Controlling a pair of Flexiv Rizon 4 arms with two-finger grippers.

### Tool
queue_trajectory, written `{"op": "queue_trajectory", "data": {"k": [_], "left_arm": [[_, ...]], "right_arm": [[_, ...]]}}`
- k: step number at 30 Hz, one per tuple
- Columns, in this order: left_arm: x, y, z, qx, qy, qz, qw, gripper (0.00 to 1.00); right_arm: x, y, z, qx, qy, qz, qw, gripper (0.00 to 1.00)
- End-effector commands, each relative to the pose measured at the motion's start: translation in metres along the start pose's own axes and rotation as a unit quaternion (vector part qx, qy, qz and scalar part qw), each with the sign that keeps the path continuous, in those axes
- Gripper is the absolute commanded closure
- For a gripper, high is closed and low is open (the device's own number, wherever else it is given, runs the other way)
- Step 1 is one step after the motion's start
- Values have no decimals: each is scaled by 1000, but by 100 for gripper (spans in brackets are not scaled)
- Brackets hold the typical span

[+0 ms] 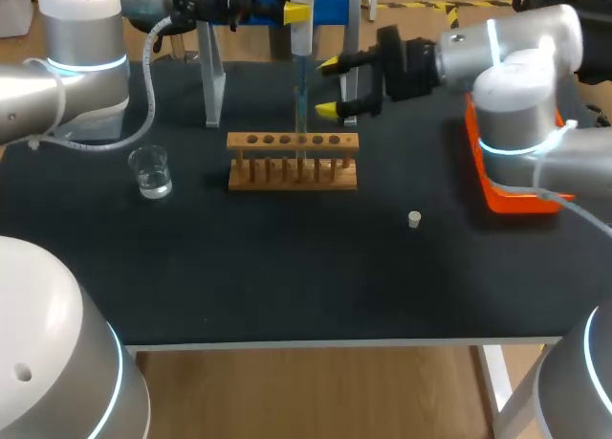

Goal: Invert the test tube, pick up the pipette, mount the tip to pipette, aspirate from beaker and dispense into the tube, eject the tip, return the pipette, and cap with the stopper.

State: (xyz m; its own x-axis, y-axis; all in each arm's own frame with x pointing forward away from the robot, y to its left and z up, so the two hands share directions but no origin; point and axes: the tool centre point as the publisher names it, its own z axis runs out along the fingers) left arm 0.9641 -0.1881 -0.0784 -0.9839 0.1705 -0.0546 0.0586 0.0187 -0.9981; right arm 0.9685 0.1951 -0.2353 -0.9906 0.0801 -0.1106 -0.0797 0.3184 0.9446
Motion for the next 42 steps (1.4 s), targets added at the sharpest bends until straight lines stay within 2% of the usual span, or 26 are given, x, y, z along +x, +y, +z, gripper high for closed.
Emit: {"op": "queue_trajectory", "data": {"k": [1,12,21,24,30,38,39,40,41,42], "left_arm": [[-1,0,-1,0,2,0,1000,100],[-1,0,-1,0,2,0,1000,100],[-1,0,-1,0,2,0,1000,100],[-1,0,-1,0,2,0,1000,100],[-1,0,-1,0,2,0,1000,100],[-1,0,-1,0,2,0,1000,100],[-1,0,-1,0,2,0,1000,100],[-1,0,-1,0,2,0,1000,100],[-1,0,-1,0,2,0,1000,100],[-1,0,-1,0,2,0,1000,100]], "right_arm": [[9,16,-45,-33,-4,4,999,0],[16,76,-107,-115,-10,7,993,0],[18,128,-133,-139,-21,13,990,0],[15,148,-137,-141,-24,33,989,0],[12,181,-137,-150,0,53,987,0],[11,204,-125,-140,-4,49,989,0],[11,206,-123,-136,-6,45,990,10],[10,208,-121,-137,-6,44,990,29],[10,211,-119,-138,-4,40,990,56],[10,213,-117,-137,-3,40,990,70]]}}
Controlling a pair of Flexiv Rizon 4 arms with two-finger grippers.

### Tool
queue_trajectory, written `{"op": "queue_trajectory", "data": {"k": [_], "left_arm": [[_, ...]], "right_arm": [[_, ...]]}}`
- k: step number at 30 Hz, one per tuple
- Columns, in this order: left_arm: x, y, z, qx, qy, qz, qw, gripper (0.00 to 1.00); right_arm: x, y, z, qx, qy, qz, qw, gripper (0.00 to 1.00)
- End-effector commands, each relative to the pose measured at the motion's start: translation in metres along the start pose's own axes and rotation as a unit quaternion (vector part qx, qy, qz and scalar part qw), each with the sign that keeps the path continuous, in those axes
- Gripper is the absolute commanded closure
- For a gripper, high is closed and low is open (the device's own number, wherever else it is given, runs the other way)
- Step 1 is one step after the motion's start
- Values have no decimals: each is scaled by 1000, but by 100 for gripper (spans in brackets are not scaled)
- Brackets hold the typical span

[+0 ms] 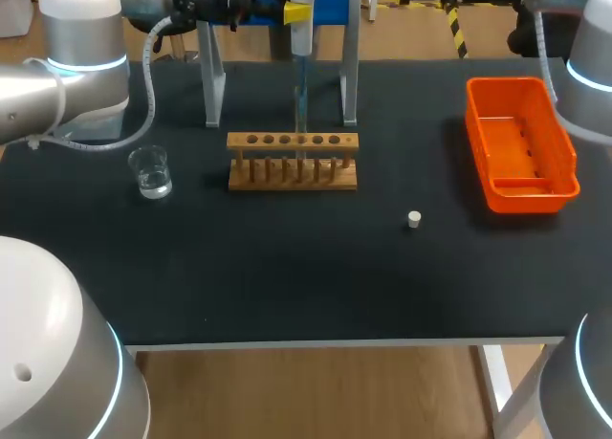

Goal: Invert the test tube, pick up the pipette, mount the tip to pipette, aspirate from beaker and dispense into the tube, eject the tip, return the pipette, and cap with the stopper.

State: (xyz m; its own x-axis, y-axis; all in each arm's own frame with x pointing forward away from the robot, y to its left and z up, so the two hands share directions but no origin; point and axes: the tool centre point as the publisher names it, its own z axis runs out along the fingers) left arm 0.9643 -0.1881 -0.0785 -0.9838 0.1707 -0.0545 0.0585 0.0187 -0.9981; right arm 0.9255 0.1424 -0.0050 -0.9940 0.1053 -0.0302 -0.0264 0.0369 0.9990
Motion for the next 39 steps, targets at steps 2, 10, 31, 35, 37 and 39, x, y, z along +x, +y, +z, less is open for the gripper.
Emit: {"op": "queue_trajectory", "data": {"k": [2,10,31,35,37,39], "left_arm": [[-1,0,-1,0,2,0,1000,100],[-1,0,-1,0,2,0,1000,100],[-1,0,-1,0,2,0,1000,100],[-1,0,-1,0,2,0,1000,100],[-1,0,-1,0,2,0,1000,100],[-1,0,-1,0,2,0,1000,100]], "right_arm": [[-3,9,16,3,3,-2,1000,91],[-7,17,36,-5,16,11,1000,100],[-7,18,80,9,18,-3,1000,100],[-8,15,85,12,17,-1,1000,100],[-10,14,87,12,16,1,1000,100],[-11,13,89,13,16,1,1000,100]]}}
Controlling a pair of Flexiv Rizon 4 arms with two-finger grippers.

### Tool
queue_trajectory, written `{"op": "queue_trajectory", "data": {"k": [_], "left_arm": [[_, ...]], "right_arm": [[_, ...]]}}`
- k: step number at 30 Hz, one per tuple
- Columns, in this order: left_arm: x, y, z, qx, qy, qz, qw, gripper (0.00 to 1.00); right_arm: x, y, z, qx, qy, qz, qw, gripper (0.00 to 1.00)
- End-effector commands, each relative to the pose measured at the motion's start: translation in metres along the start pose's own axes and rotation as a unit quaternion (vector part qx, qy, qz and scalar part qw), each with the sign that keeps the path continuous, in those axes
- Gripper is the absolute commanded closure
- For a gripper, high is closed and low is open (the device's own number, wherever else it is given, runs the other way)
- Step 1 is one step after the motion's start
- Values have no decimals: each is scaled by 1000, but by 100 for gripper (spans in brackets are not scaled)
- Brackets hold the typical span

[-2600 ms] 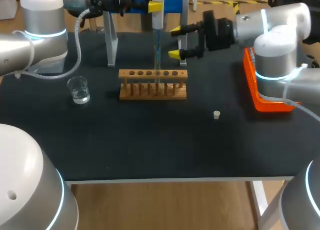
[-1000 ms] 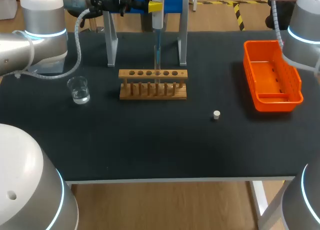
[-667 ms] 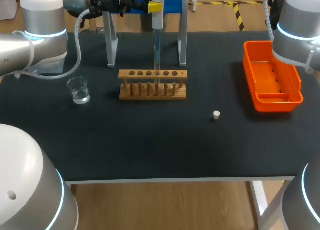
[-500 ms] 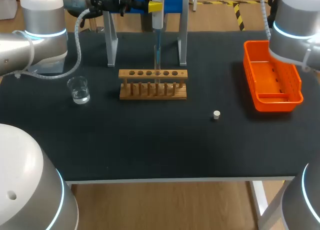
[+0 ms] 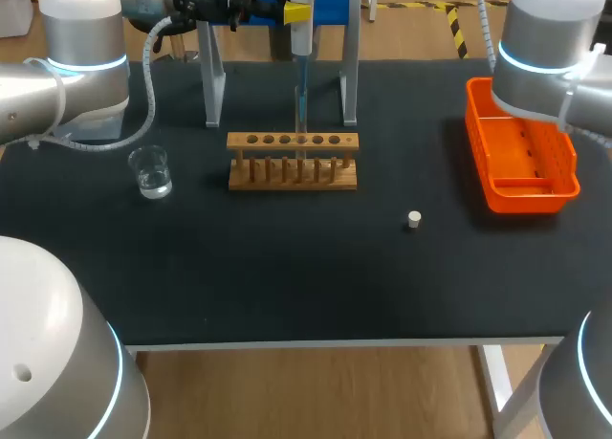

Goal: Invert the test tube, pick up the pipette, mount the tip to pipette, aspirate from beaker and dispense into the tube, eject the tip, return the pipette, and cap with the stopper.

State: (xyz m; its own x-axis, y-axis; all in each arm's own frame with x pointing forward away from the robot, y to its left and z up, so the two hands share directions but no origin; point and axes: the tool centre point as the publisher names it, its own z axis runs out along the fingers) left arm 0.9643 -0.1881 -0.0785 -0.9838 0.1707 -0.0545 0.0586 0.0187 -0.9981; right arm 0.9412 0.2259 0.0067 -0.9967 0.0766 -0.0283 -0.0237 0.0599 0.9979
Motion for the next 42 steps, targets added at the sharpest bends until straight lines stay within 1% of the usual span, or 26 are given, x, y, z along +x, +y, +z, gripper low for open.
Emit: {"op": "queue_trajectory", "data": {"k": [1,10,22,42], "left_arm": [[-1,0,-1,0,2,0,1000,100],[-1,0,-1,0,2,0,1000,100],[-1,0,-1,0,2,0,1000,100],[-1,0,-1,0,2,0,1000,100]], "right_arm": [[-4,-1,6,2,1,1,1000,100],[-10,-6,12,7,-2,1,1000,100],[-15,-17,17,15,-2,13,1000,100],[-14,-38,14,25,-2,30,999,100]]}}
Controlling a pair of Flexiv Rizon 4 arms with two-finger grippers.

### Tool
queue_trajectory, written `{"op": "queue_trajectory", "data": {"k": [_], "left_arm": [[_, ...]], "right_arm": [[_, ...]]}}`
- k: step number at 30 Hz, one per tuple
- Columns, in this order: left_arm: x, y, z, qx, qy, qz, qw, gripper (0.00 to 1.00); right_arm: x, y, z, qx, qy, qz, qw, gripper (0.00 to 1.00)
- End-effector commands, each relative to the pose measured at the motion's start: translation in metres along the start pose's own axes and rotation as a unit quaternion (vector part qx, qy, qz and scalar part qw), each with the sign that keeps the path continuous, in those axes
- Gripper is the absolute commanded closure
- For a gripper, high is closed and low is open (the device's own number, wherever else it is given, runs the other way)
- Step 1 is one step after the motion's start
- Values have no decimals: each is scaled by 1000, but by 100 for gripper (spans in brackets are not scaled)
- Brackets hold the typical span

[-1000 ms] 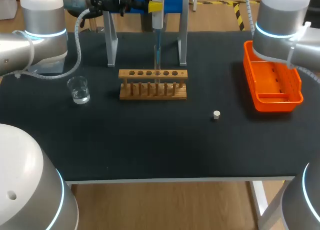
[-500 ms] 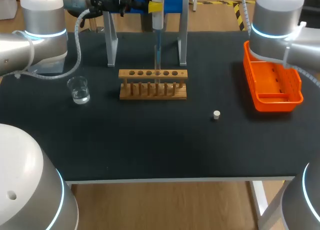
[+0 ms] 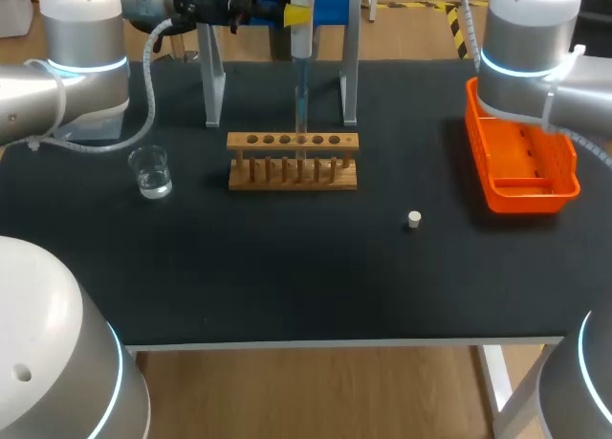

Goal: Invert the test tube, pick up the pipette, mount the tip to pipette, aspirate from beaker and dispense into the tube, eject the tip, return the pipette, and cap with the stopper.

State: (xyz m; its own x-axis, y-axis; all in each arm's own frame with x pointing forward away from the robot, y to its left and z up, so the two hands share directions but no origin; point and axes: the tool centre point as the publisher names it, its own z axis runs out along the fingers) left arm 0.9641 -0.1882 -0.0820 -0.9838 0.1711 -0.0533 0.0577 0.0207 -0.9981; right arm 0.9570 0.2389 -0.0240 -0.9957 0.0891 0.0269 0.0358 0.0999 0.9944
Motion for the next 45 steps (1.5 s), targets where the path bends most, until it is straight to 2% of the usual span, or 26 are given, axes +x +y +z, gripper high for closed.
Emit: {"op": "queue_trajectory", "data": {"k": [1,13,20,26,28,29,30,36,40,45], "left_arm": [[-1,-4,-1,1,1,1,1000,100],[-1,-4,-1,1,1,1,1000,100],[-1,-4,-1,1,1,1,1000,100],[-1,-4,-1,1,1,1,1000,100],[-1,-4,-1,1,1,1,1000,100],[-1,-4,-1,1,1,1,1000,100],[-1,-4,-1,1,1,1,1000,100],[-1,-4,-1,1,1,1,1000,100],[-1,-4,-1,1,1,1,1000,100],[-1,-4,-1,1,1,1,1000,100]], "right_arm": [[-1,-9,-2,3,2,3,1000,100],[-2,-14,-3,8,2,9,1000,100],[-1,12,-10,-16,6,-10,1000,100],[8,34,-28,-44,13,-33,998,100],[13,37,-36,-54,17,-41,998,56],[15,38,-41,-58,19,-44,997,20],[16,39,-46,-62,21,-47,997,0],[27,32,-81,-78,35,-65,994,0],[32,14,-101,-75,36,-71,994,0],[34,-14,-109,-67,49,-74,994,0]]}}
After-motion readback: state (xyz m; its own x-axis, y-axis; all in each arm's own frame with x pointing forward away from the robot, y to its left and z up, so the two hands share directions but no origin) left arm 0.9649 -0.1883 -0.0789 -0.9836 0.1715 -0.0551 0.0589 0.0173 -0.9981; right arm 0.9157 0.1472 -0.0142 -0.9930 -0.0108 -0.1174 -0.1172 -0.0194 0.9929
